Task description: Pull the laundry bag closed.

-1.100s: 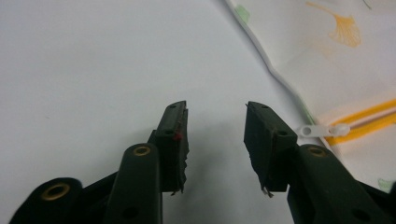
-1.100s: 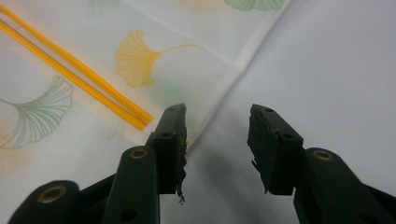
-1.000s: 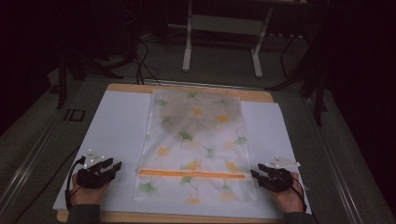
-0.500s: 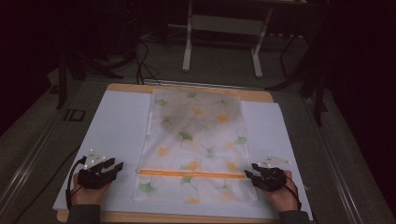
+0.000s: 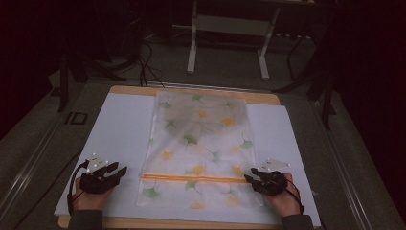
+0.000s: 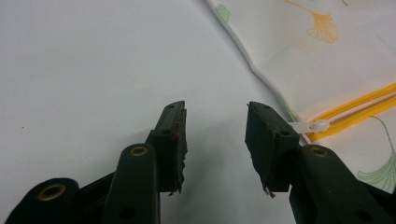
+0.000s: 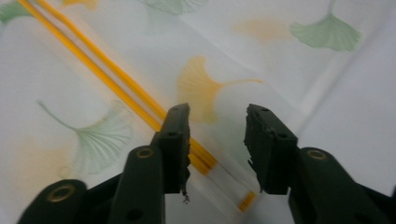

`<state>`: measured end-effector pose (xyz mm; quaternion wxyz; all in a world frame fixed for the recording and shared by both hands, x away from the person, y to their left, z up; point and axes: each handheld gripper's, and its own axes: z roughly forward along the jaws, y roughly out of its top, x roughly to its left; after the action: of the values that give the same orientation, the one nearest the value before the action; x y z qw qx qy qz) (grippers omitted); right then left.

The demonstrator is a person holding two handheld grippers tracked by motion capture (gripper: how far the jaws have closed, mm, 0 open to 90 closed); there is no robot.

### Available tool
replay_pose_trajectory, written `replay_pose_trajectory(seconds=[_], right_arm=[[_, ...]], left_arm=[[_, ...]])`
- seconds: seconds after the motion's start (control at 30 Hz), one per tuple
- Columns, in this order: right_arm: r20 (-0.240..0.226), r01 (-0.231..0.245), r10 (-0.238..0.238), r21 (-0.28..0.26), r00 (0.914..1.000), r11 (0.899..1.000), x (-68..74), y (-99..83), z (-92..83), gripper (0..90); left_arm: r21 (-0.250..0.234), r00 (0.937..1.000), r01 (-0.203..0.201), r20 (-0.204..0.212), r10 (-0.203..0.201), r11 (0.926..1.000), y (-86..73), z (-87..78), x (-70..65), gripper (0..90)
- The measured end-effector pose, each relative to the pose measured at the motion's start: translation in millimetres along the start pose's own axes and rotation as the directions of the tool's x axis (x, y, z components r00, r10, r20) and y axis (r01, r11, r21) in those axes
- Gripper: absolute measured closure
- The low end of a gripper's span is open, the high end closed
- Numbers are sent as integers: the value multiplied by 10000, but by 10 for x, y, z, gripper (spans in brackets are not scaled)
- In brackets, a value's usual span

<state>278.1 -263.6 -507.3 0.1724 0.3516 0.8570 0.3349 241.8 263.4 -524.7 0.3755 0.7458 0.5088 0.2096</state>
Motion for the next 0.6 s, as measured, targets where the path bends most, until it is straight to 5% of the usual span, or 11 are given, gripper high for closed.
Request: replay_pose_trajectory(seconds=[0.6], right_arm=[[-633,813,-798,224,9948,9964,101,235,43,685]], left_arm=[[-98,10000,22,6,-22,9999,4,-32,15,594]])
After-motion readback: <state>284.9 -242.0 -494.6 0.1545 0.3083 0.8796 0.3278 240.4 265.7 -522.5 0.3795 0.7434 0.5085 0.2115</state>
